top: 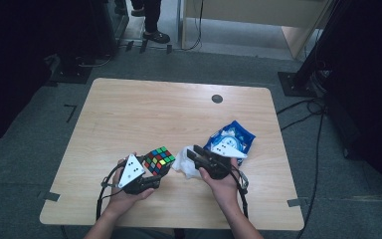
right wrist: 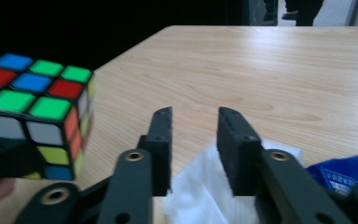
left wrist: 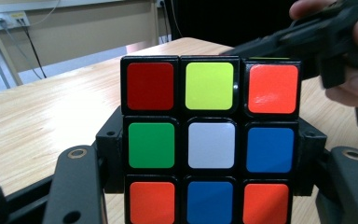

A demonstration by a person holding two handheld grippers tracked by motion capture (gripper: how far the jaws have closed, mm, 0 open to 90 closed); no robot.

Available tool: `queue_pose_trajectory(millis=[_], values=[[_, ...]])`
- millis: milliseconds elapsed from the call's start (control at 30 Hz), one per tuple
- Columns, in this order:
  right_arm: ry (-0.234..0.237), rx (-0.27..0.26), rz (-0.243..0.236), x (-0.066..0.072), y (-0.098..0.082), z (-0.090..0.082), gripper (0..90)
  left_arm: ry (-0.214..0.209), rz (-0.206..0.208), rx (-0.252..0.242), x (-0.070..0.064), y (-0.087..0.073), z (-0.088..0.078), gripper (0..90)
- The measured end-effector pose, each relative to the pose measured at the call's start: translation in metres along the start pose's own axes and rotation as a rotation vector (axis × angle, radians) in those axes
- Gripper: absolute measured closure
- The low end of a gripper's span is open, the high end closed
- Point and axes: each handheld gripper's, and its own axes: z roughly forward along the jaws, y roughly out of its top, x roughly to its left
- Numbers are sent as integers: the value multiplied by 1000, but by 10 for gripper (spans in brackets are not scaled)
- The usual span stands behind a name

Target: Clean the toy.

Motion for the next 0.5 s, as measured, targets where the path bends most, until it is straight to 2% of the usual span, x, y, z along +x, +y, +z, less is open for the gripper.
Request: queue_pose_trajectory(millis=[33,67,133,233,267,333,400,500], values=[[0,0,0,0,0,0,624,1,0,1,0,0,0,342],[33,-17,19,4,3,-3,579,1,-2,4,1,0,0,342],[42,-24,22,6,4,-3,553,5,-4,6,1,-2,2,342],[94,-28,46,21,10,-4,447,15,-6,17,0,-4,4,342],[115,-21,52,30,11,-3,395,17,-3,21,0,-4,4,342],[132,-11,59,34,12,-2,376,23,10,25,-3,-4,6,342],[180,3,96,47,13,1,319,28,23,30,-5,-4,7,342],[196,18,117,52,11,4,300,36,31,31,-10,-4,9,342]])
